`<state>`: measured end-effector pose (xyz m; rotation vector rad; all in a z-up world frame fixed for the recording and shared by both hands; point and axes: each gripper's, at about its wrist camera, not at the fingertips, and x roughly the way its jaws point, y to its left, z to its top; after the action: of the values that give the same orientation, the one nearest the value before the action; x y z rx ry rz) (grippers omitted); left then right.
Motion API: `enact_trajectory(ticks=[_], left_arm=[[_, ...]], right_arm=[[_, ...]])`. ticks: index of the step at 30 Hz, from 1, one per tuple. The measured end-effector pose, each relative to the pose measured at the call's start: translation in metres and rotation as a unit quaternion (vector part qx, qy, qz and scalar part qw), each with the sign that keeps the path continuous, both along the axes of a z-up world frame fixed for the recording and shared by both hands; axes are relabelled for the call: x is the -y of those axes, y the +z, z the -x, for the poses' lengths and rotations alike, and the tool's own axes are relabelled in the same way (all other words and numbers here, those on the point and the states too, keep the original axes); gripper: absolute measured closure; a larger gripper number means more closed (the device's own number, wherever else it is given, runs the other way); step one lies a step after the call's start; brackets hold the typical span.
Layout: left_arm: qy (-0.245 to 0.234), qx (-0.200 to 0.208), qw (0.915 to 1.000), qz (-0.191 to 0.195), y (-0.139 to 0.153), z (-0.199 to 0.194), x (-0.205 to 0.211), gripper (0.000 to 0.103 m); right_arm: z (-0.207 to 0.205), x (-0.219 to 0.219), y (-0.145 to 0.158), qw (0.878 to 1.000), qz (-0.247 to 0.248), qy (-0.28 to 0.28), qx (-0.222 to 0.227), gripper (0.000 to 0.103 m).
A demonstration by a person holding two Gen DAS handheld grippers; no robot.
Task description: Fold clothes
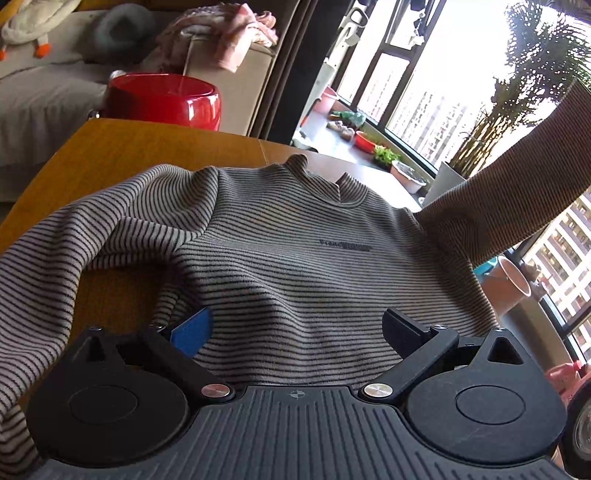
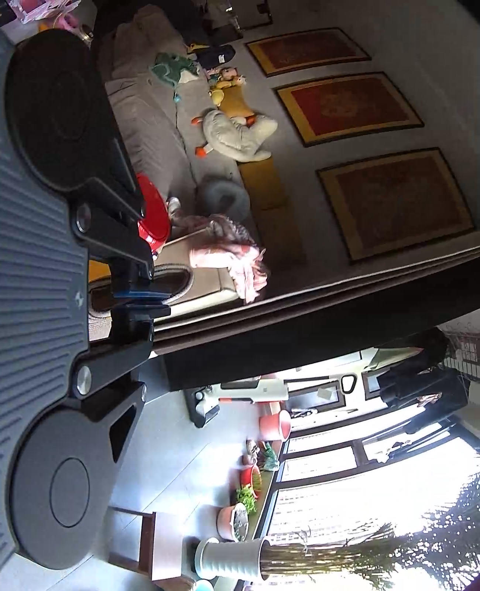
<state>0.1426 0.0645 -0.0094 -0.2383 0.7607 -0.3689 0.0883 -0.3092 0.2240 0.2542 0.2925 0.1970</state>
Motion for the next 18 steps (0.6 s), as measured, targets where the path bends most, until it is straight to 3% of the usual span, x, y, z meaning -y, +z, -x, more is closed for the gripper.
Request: enact_trajectory(ticks=[7,13,18], left_arm=[[-0.030,0.009,0.9994,0.015,0.004,0.006,-0.002,0.002],[-0.044,0.007,0.9989,0.011,-0.001,0.008,0.001,0.002],[-0.046,0.012,0.9989,0.004,-0.001,0.011,0.002,0.004]], right_arm=[[-0.054,-0.085,0.005,0.997,0.022,0.077,-0.009,0.100],[-0.102,-0.149,-0.027,0.994,0.048,0.092,-0.030,0.099],[-0.105,-0.153,-0.044,0.994,0.049,0.096,-0.030,0.084]])
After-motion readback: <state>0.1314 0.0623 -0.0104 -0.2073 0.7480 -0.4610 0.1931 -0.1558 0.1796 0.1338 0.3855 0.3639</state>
